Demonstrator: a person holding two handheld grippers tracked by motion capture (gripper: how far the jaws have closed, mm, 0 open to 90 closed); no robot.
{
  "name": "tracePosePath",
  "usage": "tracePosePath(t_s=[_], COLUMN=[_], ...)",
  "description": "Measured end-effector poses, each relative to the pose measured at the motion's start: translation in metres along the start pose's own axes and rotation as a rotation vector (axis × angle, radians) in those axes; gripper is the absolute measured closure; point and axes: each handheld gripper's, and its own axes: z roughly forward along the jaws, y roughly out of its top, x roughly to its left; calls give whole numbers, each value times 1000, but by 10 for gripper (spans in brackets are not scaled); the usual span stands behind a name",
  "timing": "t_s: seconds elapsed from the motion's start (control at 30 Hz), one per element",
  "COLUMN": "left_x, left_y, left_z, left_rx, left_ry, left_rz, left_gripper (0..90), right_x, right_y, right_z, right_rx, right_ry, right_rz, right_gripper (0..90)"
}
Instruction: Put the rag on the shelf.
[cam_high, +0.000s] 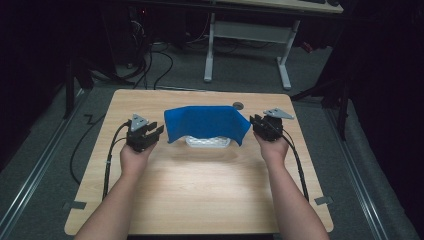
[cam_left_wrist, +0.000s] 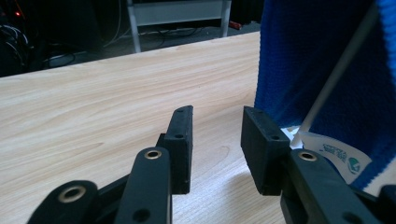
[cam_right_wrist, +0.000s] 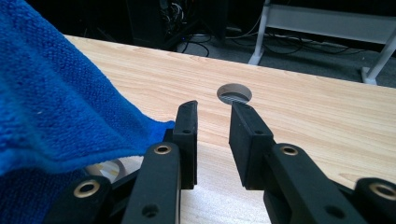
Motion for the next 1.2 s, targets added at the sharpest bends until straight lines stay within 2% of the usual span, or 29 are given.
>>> tracePosePath(t_s=[0.3, 0.43, 0.5, 0.53, 0.67, 0.7, 0.77, 0.83, 0.97, 1.03, 1.1, 1.2], left_x=[1, -4, -4, -5, -6, -8, -9, -10, -14, -18, -22, -31], left_y=[2, 1, -1, -4, -10, -13, -16, -19, -25, -28, -32, -39], left_z=[-8, -15, -18, -21, -27, -31, -35, -40, -56, -64, -71, -82], left_rx=[2, -23, -12, -5, 12, 17, 21, 25, 35, 43, 49, 64], left_ry=[18, 26, 20, 22, 18, 17, 14, 14, 2, -9, -15, -35], left_rz=[16, 25, 16, 15, 6, 5, 3, 7, 11, 18, 31, 36], left_gripper=[620, 585, 569, 565, 548, 545, 543, 540, 531, 524, 517, 508], right_x=[-2, -1, 0, 1, 2, 3, 4, 5, 6, 9, 13, 20], right_y=[-6, -9, -11, -13, -15, -18, -18, -22, -27, -30, -31, -36], right_z=[-8, -15, -21, -28, -37, -45, -48, -56, -71, -80, -88, -100], right_rx=[-13, 5, -16, 1, 1, -20, -18, -25, -4, -31, -13, -23], right_ry=[-5, -16, -14, -19, -21, -19, -24, -21, -20, -18, -21, -8], right_rz=[-4, -40, -51, -51, -61, -62, -61, -64, -60, -73, -91, -114], right_gripper=[688, 658, 641, 626, 607, 601, 598, 589, 573, 573, 568, 563])
